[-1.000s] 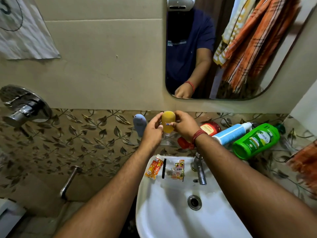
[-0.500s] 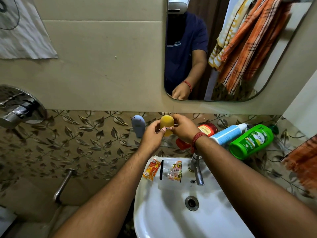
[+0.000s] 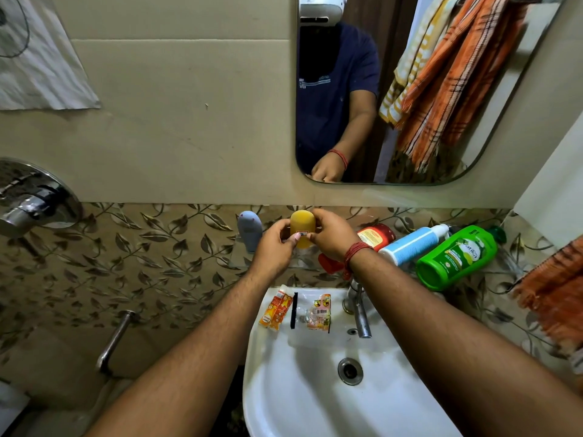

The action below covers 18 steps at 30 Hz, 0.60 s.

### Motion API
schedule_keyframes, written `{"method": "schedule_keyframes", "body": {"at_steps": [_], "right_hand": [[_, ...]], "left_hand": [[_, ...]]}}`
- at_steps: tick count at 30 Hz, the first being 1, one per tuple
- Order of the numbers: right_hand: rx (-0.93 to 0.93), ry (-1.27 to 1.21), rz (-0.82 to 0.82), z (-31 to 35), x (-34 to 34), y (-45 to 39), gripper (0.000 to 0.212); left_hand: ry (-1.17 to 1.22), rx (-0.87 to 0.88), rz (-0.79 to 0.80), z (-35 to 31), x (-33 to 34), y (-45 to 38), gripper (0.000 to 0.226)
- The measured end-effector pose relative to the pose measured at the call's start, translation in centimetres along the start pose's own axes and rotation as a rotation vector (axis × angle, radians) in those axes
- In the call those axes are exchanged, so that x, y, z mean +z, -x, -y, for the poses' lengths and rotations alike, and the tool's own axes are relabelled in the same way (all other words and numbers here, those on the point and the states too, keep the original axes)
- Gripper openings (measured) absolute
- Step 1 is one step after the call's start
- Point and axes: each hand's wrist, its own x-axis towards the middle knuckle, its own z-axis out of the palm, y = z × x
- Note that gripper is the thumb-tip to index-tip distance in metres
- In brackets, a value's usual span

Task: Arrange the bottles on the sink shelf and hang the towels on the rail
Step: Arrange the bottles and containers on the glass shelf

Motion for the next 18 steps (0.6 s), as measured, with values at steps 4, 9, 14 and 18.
{"method": "schedule_keyframes", "body": {"at_steps": [4,9,14,18], "right_hand": [[-0.002,0.029,0.001,-0.1,-0.5,0.2,0.056],[-0.116,0.230,-0.044,-1.7,-3.7,1.9,0.060],[-0.324,0.792,0.111,-4.2,-5.3,4.6,0.053],[-0.419,0.930,0.112,-4.9,-5.2,5.5,0.052]], "left_hand": [[0.113,-0.029,-0.067,-0.3,-0.2,0.7,0.040],[0.055,0.107,-0.322,0.7,0.4,5.2,0.021],[-0.127,0.206,-0.145,1.8,2.3,6.0,0.018],[-0.248,0.211,-0.065,1.3,4.3,6.2,0.028]]}}
